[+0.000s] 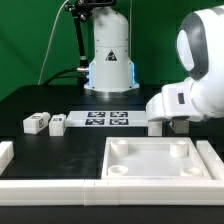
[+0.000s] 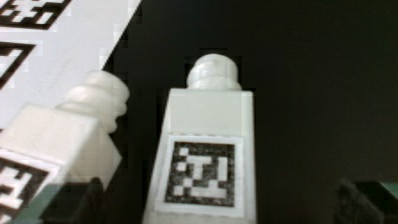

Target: Assemble one leg

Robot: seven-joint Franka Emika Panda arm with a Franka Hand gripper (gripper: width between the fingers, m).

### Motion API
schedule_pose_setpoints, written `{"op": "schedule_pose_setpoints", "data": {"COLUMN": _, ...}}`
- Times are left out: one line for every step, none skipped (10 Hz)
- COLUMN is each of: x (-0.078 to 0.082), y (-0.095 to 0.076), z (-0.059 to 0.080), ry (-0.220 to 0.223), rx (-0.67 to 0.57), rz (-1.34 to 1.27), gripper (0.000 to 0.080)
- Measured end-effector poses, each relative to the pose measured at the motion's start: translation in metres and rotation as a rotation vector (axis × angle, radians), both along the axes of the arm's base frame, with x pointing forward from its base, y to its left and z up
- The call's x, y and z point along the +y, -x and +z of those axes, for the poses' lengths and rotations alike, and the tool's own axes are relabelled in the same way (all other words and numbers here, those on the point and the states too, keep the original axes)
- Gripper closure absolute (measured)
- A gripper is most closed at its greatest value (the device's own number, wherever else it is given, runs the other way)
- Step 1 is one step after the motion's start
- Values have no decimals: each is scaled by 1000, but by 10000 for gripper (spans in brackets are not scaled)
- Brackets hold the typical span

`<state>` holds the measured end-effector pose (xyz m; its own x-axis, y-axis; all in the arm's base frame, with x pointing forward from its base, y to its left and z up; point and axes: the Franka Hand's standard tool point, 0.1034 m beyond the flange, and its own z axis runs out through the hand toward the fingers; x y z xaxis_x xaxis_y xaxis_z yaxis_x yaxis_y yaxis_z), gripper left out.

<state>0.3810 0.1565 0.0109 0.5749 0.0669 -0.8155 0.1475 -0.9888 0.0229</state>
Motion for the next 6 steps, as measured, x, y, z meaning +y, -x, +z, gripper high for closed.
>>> {"op": "schedule_pose_setpoints", "data": {"x": -1, "y": 1, "z": -1, "ry": -1, "rx": 3, "rz": 1, "gripper": 150}}
{"op": "schedule_pose_setpoints", "data": {"x": -3, "y": 3, "z": -2, "ry": 0, "rx": 7, "rz": 1, "gripper": 150}}
{"op": "schedule_pose_setpoints", "data": {"x": -6, "y": 6, "z": -4, "ry": 4, "rx": 11, "rz": -1, "gripper": 150}}
{"op": "schedule_pose_setpoints", "data": {"x": -7, "y": 9, "z": -6, "ry": 5, "rx": 12, "rz": -1, "gripper": 150}}
{"op": "schedule_pose_setpoints", "data": {"x": -8, "y": 14, "z": -7, "ry": 6, "rx": 13, "rz": -1, "gripper": 150}}
{"op": "schedule_pose_setpoints", "data": {"x": -8, "y": 16, "z": -9, "ry": 6, "rx": 13, "rz": -1, "gripper": 150}}
